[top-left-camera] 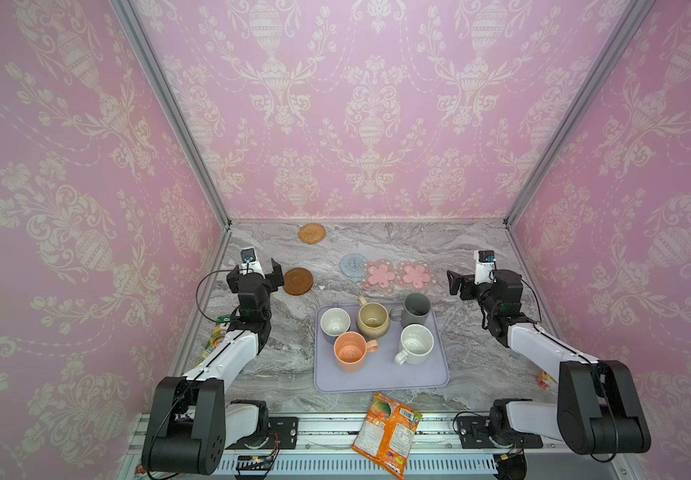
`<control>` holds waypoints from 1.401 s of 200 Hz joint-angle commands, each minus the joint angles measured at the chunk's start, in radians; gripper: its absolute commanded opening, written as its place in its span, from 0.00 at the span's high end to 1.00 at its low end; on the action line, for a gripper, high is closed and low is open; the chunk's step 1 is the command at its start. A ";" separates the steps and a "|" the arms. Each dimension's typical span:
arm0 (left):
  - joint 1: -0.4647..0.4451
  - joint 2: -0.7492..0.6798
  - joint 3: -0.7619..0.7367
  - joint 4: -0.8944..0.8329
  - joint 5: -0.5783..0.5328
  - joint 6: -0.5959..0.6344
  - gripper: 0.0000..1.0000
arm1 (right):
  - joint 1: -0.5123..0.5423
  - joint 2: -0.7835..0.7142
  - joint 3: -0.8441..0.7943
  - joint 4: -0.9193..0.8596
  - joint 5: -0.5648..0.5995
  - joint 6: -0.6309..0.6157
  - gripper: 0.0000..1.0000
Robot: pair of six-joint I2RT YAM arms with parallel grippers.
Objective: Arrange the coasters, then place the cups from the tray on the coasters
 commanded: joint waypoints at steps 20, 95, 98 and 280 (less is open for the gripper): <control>-0.008 0.008 0.230 -0.438 0.102 -0.119 0.07 | 0.015 -0.027 0.162 -0.232 -0.060 0.058 0.01; -0.057 0.217 0.512 -0.703 0.224 -0.275 0.36 | 0.144 0.080 0.348 -0.375 -0.043 0.038 0.09; -0.064 0.223 0.515 -0.700 0.224 -0.277 0.36 | 0.149 0.084 0.351 -0.376 -0.041 0.037 0.10; -0.391 0.898 1.150 -0.966 0.331 -0.409 0.80 | 0.418 0.271 0.473 -0.491 0.079 0.061 0.38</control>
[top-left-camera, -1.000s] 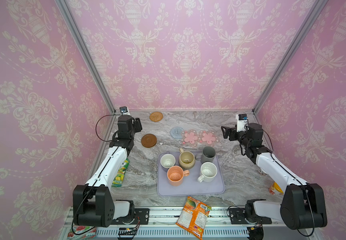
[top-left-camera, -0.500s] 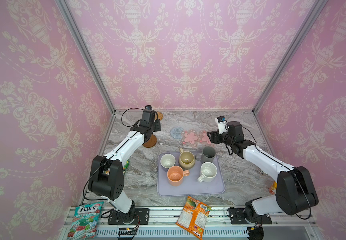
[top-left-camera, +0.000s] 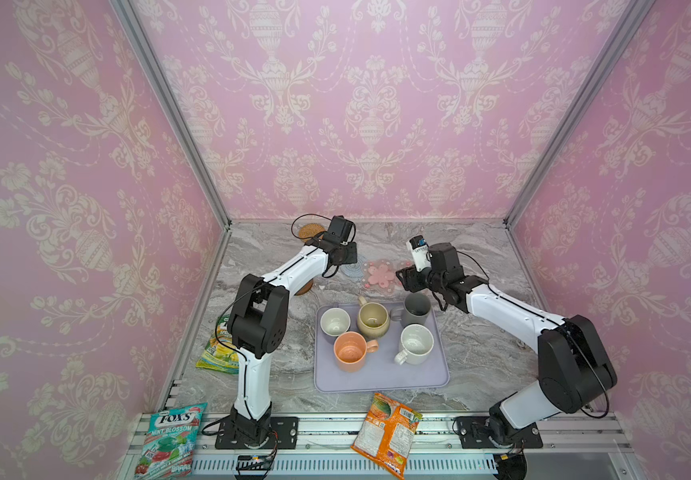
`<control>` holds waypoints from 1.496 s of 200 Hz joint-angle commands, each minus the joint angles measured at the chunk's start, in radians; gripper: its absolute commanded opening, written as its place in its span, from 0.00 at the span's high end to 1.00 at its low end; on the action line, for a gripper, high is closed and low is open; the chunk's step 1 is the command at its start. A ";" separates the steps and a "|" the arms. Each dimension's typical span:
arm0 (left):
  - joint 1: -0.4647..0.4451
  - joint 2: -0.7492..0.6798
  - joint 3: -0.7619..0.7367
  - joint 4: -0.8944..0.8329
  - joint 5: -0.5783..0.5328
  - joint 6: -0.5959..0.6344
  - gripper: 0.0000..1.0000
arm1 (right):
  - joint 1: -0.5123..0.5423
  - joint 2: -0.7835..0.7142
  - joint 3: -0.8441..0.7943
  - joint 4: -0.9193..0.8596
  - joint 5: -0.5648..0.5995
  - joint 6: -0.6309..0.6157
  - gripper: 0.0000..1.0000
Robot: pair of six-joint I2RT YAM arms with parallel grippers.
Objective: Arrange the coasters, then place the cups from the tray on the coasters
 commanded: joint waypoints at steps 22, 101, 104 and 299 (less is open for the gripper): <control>-0.012 0.131 0.142 -0.091 0.030 -0.053 0.82 | 0.005 -0.001 0.027 -0.030 0.027 0.025 0.40; -0.014 0.258 0.250 -0.177 0.001 -0.077 0.87 | 0.004 0.003 0.031 -0.042 0.030 0.022 0.45; -0.014 0.262 0.250 -0.178 0.002 -0.077 0.87 | 0.004 0.006 0.031 -0.042 0.030 0.024 0.46; -0.016 0.771 0.929 -0.300 0.077 -0.288 0.87 | 0.005 -0.005 -0.003 -0.103 0.074 0.033 0.46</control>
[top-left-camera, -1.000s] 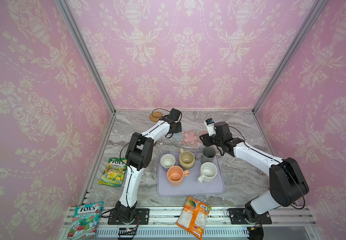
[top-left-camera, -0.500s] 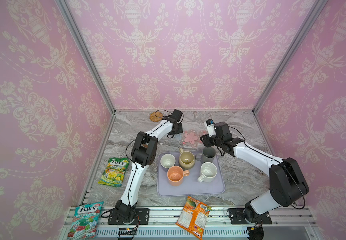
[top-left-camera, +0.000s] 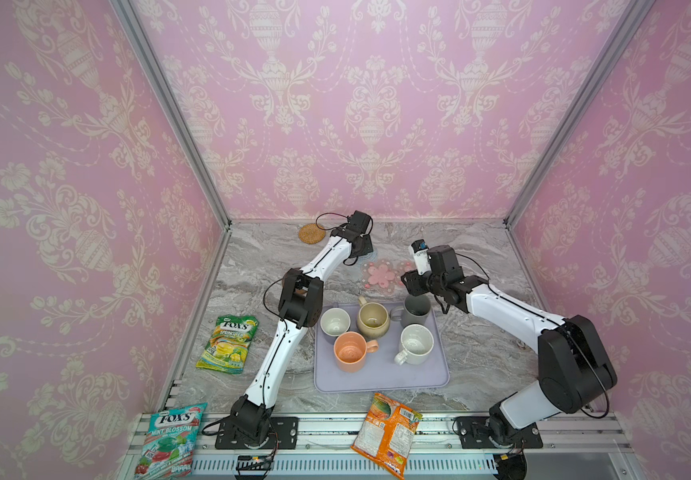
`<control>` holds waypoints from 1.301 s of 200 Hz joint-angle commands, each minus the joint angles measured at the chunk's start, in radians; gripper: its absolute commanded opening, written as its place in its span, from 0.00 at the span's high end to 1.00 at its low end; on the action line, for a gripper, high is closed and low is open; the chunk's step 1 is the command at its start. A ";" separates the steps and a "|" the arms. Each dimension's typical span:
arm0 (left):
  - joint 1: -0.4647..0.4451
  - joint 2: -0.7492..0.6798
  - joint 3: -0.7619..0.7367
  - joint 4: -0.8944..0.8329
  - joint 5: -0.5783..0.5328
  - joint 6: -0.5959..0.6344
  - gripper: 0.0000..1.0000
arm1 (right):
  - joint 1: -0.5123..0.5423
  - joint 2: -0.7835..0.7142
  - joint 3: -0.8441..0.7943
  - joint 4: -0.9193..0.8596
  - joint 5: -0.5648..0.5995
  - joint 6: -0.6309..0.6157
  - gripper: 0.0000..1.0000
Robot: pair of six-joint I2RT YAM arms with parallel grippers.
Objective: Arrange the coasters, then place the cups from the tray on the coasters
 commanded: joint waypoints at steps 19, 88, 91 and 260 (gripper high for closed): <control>-0.013 0.118 0.045 0.034 0.093 -0.156 0.87 | 0.005 -0.010 -0.014 -0.018 0.034 0.010 0.46; -0.029 0.198 0.068 0.239 0.241 -0.280 0.85 | 0.004 0.006 -0.017 -0.009 0.064 0.010 0.47; -0.029 0.201 0.068 0.249 0.247 -0.286 0.85 | 0.005 0.009 -0.016 -0.009 0.063 0.010 0.47; 0.048 -0.086 -0.097 0.536 0.422 -0.293 0.75 | 0.004 0.016 0.013 0.029 0.055 0.080 0.51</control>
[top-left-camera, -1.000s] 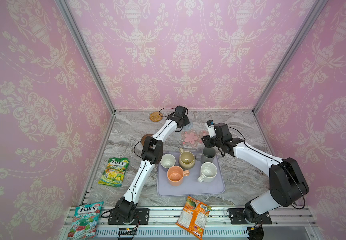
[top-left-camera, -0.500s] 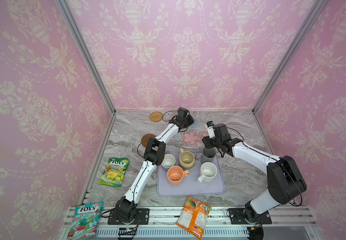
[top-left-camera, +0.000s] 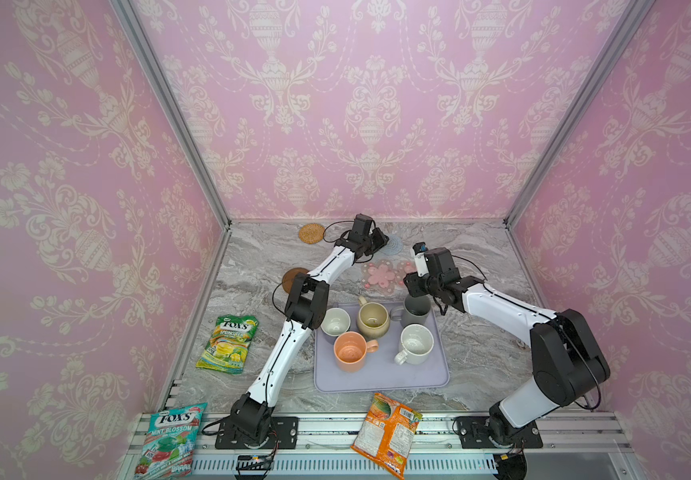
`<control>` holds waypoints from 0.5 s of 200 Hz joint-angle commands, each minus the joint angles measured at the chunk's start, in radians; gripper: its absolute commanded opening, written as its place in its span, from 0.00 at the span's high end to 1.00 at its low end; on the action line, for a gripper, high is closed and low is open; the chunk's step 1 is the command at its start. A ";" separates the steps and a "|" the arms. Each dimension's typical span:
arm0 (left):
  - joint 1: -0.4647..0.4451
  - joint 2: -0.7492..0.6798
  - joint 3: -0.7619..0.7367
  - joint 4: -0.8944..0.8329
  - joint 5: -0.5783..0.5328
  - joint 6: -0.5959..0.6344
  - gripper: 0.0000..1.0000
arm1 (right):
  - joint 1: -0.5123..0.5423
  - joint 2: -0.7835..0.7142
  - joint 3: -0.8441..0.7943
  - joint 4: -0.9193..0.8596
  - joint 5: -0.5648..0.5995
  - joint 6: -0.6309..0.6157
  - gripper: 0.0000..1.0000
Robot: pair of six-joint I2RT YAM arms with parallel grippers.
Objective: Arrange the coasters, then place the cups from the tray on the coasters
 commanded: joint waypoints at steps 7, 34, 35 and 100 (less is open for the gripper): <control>0.047 -0.206 -0.107 0.042 0.060 0.051 0.74 | 0.005 -0.029 0.020 0.023 0.000 0.029 0.51; 0.083 -0.309 -0.213 -0.001 0.059 0.099 0.75 | 0.005 -0.037 0.023 0.025 -0.005 0.032 0.51; 0.084 -0.312 -0.216 -0.004 0.059 0.100 0.75 | 0.005 -0.037 0.024 0.025 -0.005 0.032 0.51; 0.163 -0.459 -0.301 -0.415 -0.146 0.424 0.74 | 0.004 -0.083 0.014 0.015 -0.004 0.041 0.51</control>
